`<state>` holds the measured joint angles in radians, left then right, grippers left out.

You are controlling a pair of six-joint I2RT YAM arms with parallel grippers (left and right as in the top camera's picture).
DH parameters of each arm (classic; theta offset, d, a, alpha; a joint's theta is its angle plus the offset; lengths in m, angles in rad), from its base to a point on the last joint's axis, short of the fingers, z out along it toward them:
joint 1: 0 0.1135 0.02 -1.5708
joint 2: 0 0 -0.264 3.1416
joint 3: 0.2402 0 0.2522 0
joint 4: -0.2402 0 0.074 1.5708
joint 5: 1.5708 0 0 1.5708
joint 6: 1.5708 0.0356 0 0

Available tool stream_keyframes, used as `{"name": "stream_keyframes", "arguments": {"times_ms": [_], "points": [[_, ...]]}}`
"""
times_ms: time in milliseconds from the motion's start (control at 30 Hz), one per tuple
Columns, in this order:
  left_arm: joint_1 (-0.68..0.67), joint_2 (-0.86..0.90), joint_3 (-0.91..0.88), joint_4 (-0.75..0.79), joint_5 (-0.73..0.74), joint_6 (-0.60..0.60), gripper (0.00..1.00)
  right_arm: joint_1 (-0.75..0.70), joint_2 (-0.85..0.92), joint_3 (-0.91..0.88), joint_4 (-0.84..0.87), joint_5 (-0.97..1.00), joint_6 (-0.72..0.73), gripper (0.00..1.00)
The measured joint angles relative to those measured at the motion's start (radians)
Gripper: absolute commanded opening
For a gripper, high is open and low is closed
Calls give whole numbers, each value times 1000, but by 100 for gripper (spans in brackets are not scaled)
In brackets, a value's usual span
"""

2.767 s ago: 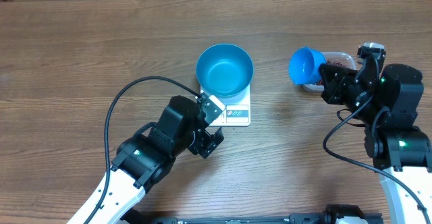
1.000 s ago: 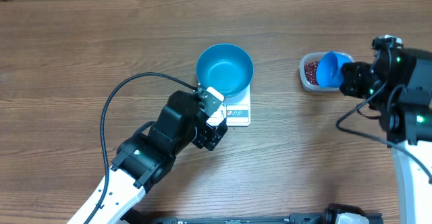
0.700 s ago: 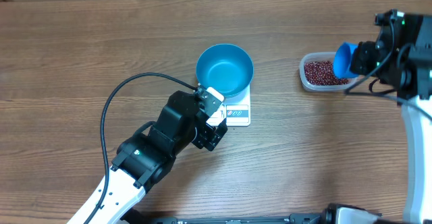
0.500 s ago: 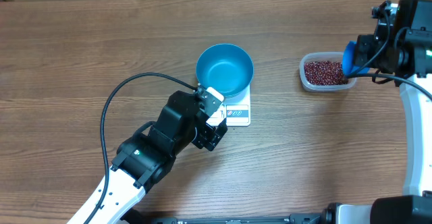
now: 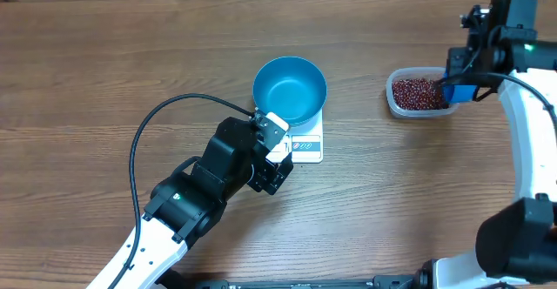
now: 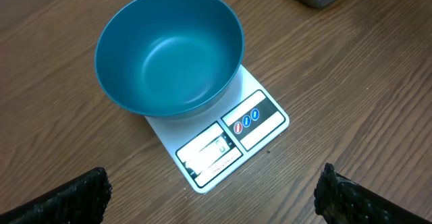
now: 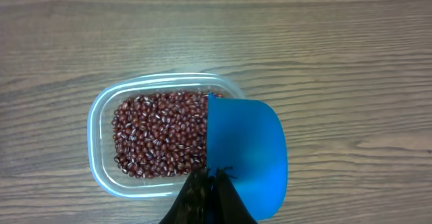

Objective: Scoop item into bowl and weigh 150g on scale
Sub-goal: 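Move the blue scoop with right gripper down into the bean container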

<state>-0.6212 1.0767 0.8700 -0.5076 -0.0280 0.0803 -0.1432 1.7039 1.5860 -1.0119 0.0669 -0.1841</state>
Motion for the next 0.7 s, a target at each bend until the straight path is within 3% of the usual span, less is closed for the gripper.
{"name": "stream_keyframes", "arguments": {"times_ms": [267,700], "points": [[0,0,0,0,0,0,100,52,92,0,4,49,0,4],[0,0,0,0,0,0,100,103,102,0,91,126,-38,4]]}}
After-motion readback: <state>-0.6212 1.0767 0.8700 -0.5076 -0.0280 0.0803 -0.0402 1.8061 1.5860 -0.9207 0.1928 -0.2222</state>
